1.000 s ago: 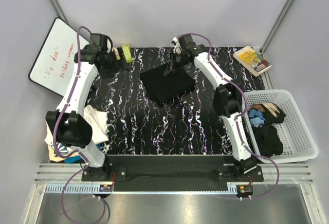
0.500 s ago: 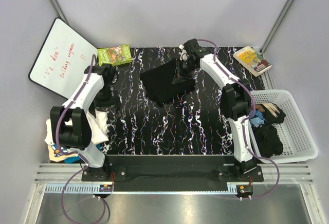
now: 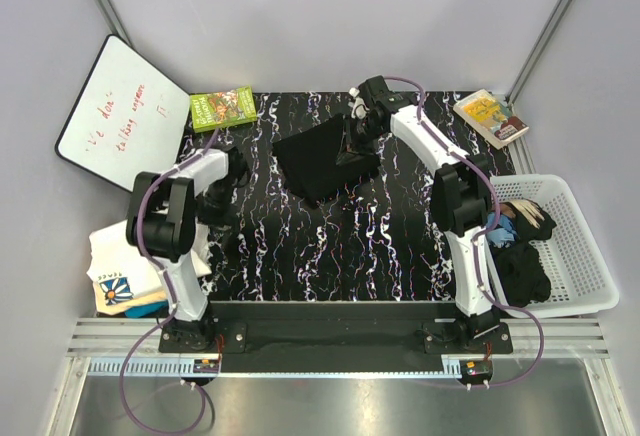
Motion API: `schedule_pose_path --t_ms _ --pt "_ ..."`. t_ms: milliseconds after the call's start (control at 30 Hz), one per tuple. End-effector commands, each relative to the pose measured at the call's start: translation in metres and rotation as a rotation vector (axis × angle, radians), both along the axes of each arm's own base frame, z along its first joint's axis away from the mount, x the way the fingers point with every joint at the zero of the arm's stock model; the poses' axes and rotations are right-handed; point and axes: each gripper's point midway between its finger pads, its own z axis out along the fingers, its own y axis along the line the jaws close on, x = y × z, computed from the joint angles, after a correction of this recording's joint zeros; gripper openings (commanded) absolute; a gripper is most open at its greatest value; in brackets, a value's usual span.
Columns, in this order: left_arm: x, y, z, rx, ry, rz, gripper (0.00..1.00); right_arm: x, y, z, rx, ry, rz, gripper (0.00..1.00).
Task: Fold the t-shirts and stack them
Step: Put the neatly folded tshirt into the corner of the board with the left arm
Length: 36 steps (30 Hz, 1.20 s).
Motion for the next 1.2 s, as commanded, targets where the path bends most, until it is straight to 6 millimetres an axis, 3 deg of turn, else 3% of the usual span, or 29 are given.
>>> schedule_pose_path --t_ms 0,267,433,533,567,600,633,867,967,1167 --pt "-0.002 0.016 -0.008 0.109 0.031 -0.012 0.95 0.002 -0.007 0.041 0.035 -0.095 0.003 0.13" --pt "-0.012 0.036 -0.017 0.228 0.081 0.004 0.81 0.006 -0.029 0.041 0.068 -0.066 -0.045 0.13" --pt "-0.025 0.044 -0.036 0.231 0.143 0.033 0.71 0.009 -0.043 0.043 0.099 -0.051 -0.073 0.13" --pt "-0.031 0.047 -0.048 0.217 0.179 0.053 0.45 0.012 -0.052 0.046 0.124 -0.040 -0.094 0.13" --pt "-0.033 0.050 -0.050 0.217 0.186 0.067 0.22 0.012 -0.053 0.049 0.137 -0.043 -0.095 0.13" --pt "-0.034 0.051 -0.053 0.215 0.192 0.074 0.05 0.013 -0.058 0.048 0.138 -0.038 -0.105 0.13" --pt "-0.035 0.052 -0.053 0.213 0.196 0.077 0.00 0.014 -0.061 0.051 0.143 -0.041 -0.111 0.13" --pt "-0.020 0.047 -0.049 0.156 0.133 0.082 0.00 0.010 -0.066 0.047 0.147 -0.029 -0.124 0.13" --pt "-0.007 0.032 -0.043 0.113 0.087 0.056 0.00 0.009 -0.064 0.043 0.158 -0.015 -0.131 0.13" --pt "0.031 -0.033 -0.035 -0.039 -0.019 -0.015 0.00 0.011 -0.064 0.043 0.162 -0.017 -0.141 0.13"
